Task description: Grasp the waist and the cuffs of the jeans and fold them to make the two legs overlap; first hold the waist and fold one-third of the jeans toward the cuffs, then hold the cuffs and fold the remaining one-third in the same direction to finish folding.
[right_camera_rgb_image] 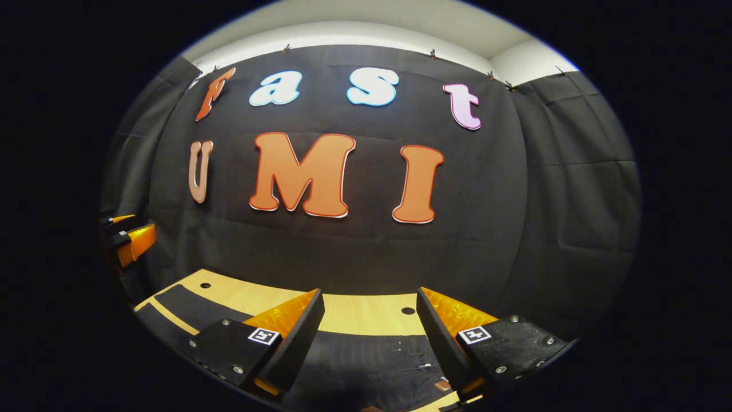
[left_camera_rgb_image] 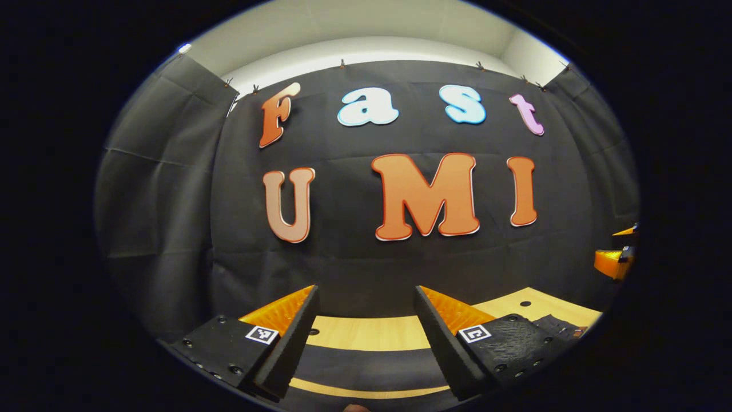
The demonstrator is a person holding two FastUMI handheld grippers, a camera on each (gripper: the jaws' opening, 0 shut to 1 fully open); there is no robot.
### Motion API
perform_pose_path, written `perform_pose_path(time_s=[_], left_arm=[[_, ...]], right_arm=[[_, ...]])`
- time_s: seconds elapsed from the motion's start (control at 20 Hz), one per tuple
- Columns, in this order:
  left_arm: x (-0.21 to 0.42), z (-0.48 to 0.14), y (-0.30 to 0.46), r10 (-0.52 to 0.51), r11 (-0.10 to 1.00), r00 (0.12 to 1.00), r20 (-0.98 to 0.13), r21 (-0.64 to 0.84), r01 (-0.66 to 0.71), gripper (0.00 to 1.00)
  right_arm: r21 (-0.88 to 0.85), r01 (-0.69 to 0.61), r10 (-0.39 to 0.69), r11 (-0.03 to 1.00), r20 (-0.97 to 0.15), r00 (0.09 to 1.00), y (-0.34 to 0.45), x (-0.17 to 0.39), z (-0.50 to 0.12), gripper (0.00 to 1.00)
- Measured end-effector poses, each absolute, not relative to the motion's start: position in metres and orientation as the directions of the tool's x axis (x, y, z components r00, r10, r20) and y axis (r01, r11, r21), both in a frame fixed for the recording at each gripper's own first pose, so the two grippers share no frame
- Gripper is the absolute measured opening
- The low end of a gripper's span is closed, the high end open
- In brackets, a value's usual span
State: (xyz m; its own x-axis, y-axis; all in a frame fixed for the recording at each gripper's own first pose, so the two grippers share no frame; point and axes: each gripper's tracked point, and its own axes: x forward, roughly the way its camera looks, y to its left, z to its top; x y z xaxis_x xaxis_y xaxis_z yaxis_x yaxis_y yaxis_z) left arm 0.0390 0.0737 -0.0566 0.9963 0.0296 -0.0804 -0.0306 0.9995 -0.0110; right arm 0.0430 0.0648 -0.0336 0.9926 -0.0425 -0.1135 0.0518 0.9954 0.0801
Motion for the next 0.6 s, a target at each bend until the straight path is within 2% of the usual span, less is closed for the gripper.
perform_pose_path(time_s=[0.35,0.6], left_arm=[[0.040,-0.094,0.153,0.167,0.986,0.969,-0.184,0.021,-0.166,0.99],[0.036,-0.148,0.195,0.160,0.984,0.927,-0.338,-0.023,-0.178,0.99]], right_arm=[[0.063,0.149,-0.133,0.987,-0.210,0.969,0.036,0.049,-0.058,0.98],[0.068,0.204,-0.171,0.977,-0.328,0.929,0.038,0.041,-0.086,0.98]])
